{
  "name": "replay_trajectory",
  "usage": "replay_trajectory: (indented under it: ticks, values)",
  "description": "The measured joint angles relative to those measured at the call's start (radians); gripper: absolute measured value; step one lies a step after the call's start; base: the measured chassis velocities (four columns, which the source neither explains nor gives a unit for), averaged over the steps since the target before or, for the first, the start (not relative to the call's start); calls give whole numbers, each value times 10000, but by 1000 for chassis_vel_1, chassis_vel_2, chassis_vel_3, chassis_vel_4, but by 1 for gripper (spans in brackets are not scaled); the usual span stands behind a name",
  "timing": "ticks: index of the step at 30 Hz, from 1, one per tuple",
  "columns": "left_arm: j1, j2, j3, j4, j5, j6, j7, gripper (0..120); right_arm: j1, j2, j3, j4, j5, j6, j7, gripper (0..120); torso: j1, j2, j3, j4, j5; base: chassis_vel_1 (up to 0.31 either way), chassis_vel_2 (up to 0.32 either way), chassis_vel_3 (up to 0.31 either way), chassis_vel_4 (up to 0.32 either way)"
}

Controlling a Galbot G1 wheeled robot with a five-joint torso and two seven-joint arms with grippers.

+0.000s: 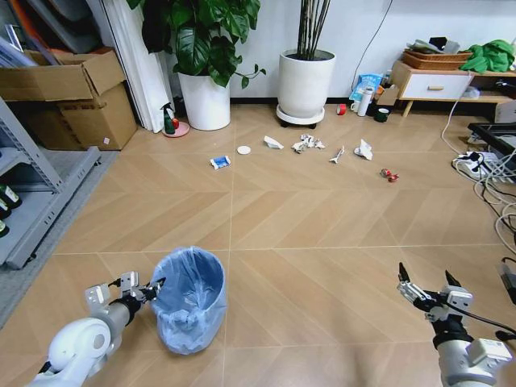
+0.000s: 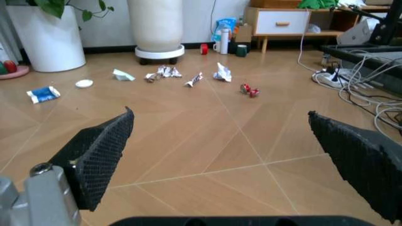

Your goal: Pick up the trash bin and place the garbage on the floor into it.

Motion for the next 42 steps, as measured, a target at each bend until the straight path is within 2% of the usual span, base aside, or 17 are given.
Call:
replay_trajectory:
  ticks: [7,9,11,14,16,17,18,23,32,42]
  values:
    - [-28,28,-148,-48,-120,-6,-73,0,137,-1,-62,-138,-99,104,93,100,0,0,0,-1,4,0,0,0,0]
    - [-22,2,-307,-218,-235,8,-176,0,192,13,-107,-199,-327,311,231,100,0,0,0,0,-10,0,0,0,0]
    - [-6,-26,-572,-435,-341,32,-249,0,202,39,-133,-215,-506,390,306,100,0,0,0,-1,3,0,0,0,0]
    - [164,-59,-1344,-875,-425,65,-246,0,191,105,-212,-203,-626,420,344,100,0,0,0,-4,0,0,0,0,0]
    - [226,-59,-1514,-950,-426,58,-191,0,192,127,-243,-203,-629,423,344,100,0,0,0,-3,2,0,0,0,0]
    - [492,-32,-2175,-1095,-335,-77,34,0,210,174,-388,-208,-629,460,304,100,0,0,-1,-1,1,0,0,0,0]
    - [621,-27,-2430,-1107,-259,-169,145,0,217,177,-445,-231,-624,464,230,100,0,0,-1,0,1,0,0,0,0]
    - [1156,-41,-3105,-1128,-59,-440,466,0,242,85,-852,-604,-600,606,-87,100,0,0,-1,1,1,0,0,0,0]
    - [1346,-145,-3358,-1037,12,-499,454,0,384,-38,-1133,-889,-615,735,-225,100,-1,0,-2,0,1,-12,21,19,-16]
    - [1405,-220,-3288,-1335,8,-419,259,0,443,-73,-1146,-1114,-644,983,-322,100,-1,0,-1,-3,0,-164,169,167,-178]
